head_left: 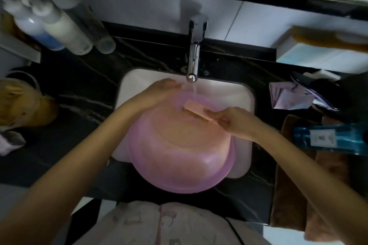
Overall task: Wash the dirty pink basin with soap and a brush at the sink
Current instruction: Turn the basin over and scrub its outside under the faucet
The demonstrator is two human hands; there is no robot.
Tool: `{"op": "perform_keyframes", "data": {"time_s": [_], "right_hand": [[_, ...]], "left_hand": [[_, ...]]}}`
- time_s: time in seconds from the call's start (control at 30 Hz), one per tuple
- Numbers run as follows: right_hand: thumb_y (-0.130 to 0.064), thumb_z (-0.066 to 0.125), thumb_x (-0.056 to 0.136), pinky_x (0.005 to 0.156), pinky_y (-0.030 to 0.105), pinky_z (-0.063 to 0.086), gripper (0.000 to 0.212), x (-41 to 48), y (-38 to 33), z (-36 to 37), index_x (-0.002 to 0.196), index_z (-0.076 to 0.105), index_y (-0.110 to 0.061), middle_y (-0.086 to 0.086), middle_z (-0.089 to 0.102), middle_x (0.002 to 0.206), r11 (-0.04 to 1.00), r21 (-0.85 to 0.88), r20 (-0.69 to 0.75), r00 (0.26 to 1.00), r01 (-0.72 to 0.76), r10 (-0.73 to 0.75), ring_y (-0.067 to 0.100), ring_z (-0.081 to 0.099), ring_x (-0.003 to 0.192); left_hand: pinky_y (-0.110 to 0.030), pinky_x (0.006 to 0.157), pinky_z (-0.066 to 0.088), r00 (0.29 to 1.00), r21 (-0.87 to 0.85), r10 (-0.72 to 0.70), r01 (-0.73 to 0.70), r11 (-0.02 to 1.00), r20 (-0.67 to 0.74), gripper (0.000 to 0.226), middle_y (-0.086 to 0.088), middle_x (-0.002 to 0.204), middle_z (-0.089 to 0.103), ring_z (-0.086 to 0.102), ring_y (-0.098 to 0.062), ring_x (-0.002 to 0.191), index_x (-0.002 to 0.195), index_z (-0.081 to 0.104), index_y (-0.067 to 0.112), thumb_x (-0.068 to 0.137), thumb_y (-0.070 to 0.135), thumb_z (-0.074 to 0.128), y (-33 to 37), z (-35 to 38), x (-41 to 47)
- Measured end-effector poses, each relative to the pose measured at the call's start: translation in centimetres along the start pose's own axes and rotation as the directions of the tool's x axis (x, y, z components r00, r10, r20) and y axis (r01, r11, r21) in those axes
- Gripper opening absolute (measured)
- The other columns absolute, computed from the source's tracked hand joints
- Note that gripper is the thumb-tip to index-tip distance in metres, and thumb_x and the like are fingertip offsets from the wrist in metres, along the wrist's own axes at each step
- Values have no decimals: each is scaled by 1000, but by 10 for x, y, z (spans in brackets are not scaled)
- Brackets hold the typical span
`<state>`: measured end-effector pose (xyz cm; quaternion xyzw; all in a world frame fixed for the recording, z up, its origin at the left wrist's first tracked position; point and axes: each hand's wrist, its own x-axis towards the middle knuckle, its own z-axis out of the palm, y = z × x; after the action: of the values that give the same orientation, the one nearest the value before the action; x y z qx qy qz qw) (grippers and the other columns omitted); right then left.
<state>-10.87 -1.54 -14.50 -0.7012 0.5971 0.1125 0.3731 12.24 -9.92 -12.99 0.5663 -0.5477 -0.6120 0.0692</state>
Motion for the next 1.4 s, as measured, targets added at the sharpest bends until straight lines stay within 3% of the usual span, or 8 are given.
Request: {"op": "perform_keyframes", "data": {"time_s": [0.17, 0.37, 0.53, 0.73, 0.93, 1.13, 1.23, 1.4], "right_hand": [[-25, 32, 100, 84, 35, 45, 42, 34, 0, 2, 139, 42, -40, 12, 63, 122, 993, -14, -167, 980, -114, 110, 32, 60, 106], [-32, 41, 99, 86, 33, 45, 36, 16, -20, 14, 132, 48, -46, 0, 65, 115, 976, 215, 18, 999, 45, -50, 23, 62, 100], [-22, 41, 96, 86, 35, 48, 45, 24, 11, 1, 135, 43, -45, 10, 65, 120, 979, 96, -165, 967, -181, 195, 28, 62, 104], [-31, 52, 97, 71, 23, 40, 30, 19, -22, 14, 83, 71, -48, -23, 59, 62, 983, 114, 11, 989, 146, -148, 8, 51, 68], [-13, 42, 93, 76, 26, 43, 47, 33, -20, 0, 133, 51, -36, 4, 67, 111, 989, 112, -118, 987, -99, 112, 21, 63, 98], [-26, 45, 97, 67, 35, 44, 32, -6, -14, 13, 126, 59, -33, 0, 63, 80, 986, 165, 118, 993, 10, -30, 14, 52, 66], [-23, 41, 98, 76, 39, 50, 43, -2, 7, 5, 128, 44, -54, 9, 70, 96, 983, 86, -18, 987, -159, 161, 23, 65, 82], [-39, 40, 100, 64, 25, 37, 30, 13, -46, 22, 108, 67, -30, -1, 57, 74, 977, 206, -94, 993, -54, 74, 16, 54, 69]], "left_hand": [[-36, 114, 18, 951, 367, -309, 284, 886, 9, 119, -5, 157, 13, 12, -26, 143, 150, -6, 18, 69, 69, 64, -76, 5, -33], [-23, 99, 31, 813, -148, -114, 34, 988, -571, 50, -10, 139, 47, 44, -25, 127, 138, 40, 7, 93, 21, 55, -93, 49, -44], [-36, 109, 34, 812, -224, -127, -4, 975, -570, 51, -9, 139, 48, 45, -23, 127, 139, 42, 7, 91, 17, 56, -101, 52, -36], [-33, 108, 34, 812, -243, -117, -31, 970, -572, 51, -10, 138, 49, 46, -22, 126, 138, 43, 6, 90, 14, 57, -101, 51, -36], [-36, 109, 35, 811, -268, -136, -26, 963, -569, 52, -11, 137, 50, 47, -23, 125, 138, 43, 6, 89, 15, 57, -100, 50, -37], [-34, 109, 34, 808, -263, -128, -35, 964, -576, 52, -10, 138, 49, 46, -22, 126, 138, 43, 7, 89, 16, 58, -100, 50, -37], [-34, 109, 34, 797, -261, -126, -42, 964, -591, 52, -8, 138, 49, 46, -21, 126, 138, 43, 8, 89, 16, 58, -104, 49, -36], [-34, 108, 35, 804, -274, -125, -49, 960, -581, 51, -10, 137, 50, 47, -22, 125, 137, 44, 6, 88, 14, 58, -106, 51, -34]]}}
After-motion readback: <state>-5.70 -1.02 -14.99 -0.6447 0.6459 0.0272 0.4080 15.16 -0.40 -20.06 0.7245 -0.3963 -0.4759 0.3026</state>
